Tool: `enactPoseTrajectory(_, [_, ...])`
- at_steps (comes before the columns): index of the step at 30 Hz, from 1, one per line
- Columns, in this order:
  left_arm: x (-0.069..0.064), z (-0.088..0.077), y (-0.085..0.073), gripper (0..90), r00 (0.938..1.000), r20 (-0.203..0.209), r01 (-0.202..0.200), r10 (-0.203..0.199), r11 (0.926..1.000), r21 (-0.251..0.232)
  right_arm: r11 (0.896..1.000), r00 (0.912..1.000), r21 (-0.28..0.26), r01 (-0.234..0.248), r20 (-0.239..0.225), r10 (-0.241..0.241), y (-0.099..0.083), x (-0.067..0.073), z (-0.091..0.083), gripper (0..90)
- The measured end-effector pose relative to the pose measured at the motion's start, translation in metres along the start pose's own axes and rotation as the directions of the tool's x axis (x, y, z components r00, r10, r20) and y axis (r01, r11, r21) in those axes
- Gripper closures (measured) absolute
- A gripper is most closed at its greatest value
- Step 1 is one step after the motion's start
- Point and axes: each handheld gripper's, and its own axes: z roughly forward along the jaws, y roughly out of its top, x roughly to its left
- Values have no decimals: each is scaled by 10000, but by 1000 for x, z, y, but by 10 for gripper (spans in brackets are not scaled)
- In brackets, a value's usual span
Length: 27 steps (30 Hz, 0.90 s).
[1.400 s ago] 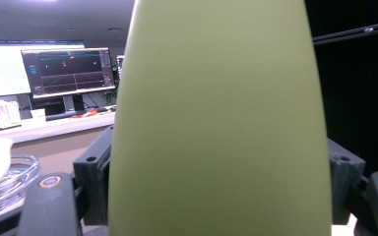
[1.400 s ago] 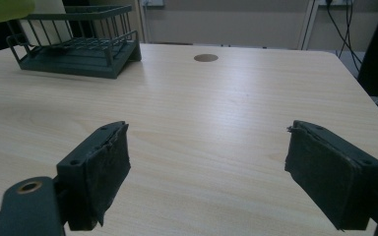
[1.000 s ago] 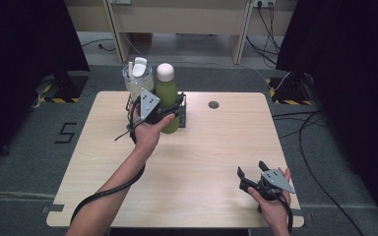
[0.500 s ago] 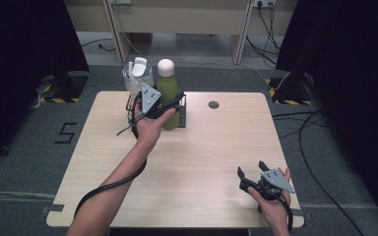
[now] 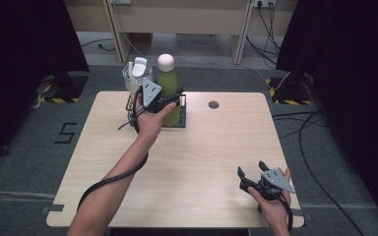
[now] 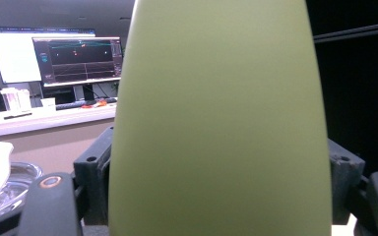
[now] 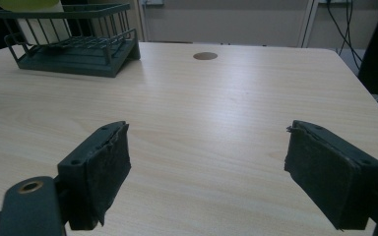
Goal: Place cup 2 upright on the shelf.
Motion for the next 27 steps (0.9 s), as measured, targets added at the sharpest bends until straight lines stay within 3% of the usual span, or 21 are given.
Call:
enactPoseTrajectory(6, [2, 5, -1, 231, 9998, -44, 203, -203, 9997, 112, 10000, 10000, 2, 9, 23, -9, 0, 0, 0, 169])
enactPoseTrajectory(16, [6, 16, 1, 231, 9999, -145, 35, -33, 10000, 91, 10000, 10000, -6, -41, 20, 41, 0, -1, 0, 170])
enactPoseTrajectory(27, [12, 32, 2, 231, 9995, -290, 160, -152, 9995, 275, 10000, 10000, 25, -91, 37, 91, -1, -2, 0, 170])
